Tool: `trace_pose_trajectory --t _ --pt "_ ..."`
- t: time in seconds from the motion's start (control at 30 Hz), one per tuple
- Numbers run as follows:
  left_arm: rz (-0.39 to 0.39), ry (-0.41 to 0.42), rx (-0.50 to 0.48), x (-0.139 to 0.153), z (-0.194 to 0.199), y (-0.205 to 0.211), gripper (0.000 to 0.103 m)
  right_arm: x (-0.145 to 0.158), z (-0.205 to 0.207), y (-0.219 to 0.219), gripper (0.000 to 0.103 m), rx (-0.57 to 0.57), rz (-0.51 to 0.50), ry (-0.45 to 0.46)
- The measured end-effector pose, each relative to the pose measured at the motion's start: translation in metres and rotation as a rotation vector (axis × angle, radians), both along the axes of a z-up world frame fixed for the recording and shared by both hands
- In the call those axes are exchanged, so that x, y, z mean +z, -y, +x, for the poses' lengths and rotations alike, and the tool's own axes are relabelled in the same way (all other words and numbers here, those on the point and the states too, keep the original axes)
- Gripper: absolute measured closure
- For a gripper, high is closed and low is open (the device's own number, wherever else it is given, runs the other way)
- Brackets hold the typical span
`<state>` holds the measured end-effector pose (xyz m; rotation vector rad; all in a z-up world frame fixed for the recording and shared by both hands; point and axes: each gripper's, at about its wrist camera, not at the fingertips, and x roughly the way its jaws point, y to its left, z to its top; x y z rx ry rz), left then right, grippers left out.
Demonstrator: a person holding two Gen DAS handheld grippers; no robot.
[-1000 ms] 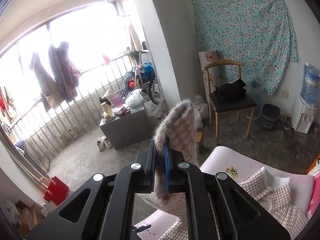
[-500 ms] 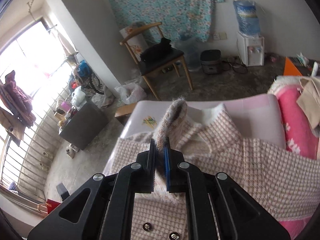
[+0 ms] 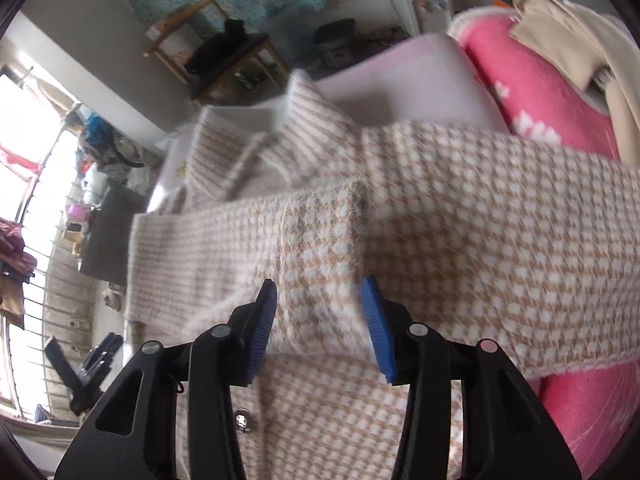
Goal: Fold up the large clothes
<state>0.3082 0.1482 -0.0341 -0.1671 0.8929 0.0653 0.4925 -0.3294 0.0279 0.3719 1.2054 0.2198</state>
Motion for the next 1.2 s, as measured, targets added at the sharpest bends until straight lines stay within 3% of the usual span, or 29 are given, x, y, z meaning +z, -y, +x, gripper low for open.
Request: trace_pose_trajectory --t 0.17,0.3,0.47,0.5,0.63,0.67,0.77,0.9,1.07,1.2 --pt "-0.02 0.002 -0.069 0.017 0.018 0.012 0.049 -0.02 -0.003 0.014 0.058 -0.025 0.006 -0.012" --pt "-0.143 -0.012 -0.102 0.019 0.059 0.017 0.049 -0.031 0.012 0.005 0.058 -0.015 0.004 -0.005" --pt "-0.119 -0.07 -0.059 -0.001 0.116 0.016 0.051 -0.049 0.026 -0.007 0.059 0.002 -0.024 -0.015" --pt "-0.115 -0.082 -0.062 -0.006 0.124 0.016 0.052 -0.053 0.026 -0.008 0.062 0.003 -0.021 -0.014" --pt "-0.17 -0.097 -0.085 -0.019 0.146 0.014 0.068 -0.055 0.023 -0.012 0.091 0.013 -0.036 0.014" --pt "-0.187 -0.089 -0.092 -0.02 0.149 0.014 0.073 -0.054 0.023 -0.012 0.093 0.011 -0.024 0.019" --pt "-0.219 -0.082 -0.105 -0.02 0.155 0.013 0.085 -0.044 0.019 -0.012 0.094 0.009 -0.002 0.054" --pt "-0.224 -0.073 -0.088 -0.025 0.154 0.007 0.09 -0.024 0.01 -0.011 0.094 0.0 0.025 0.117" --pt "-0.232 -0.07 -0.049 -0.03 0.153 0.005 0.086 -0.052 0.019 -0.02 0.091 0.008 -0.1 0.057" --pt "-0.156 -0.02 -0.054 -0.006 0.137 0.005 0.084 -0.029 0.01 -0.026 0.081 0.009 -0.214 0.113"
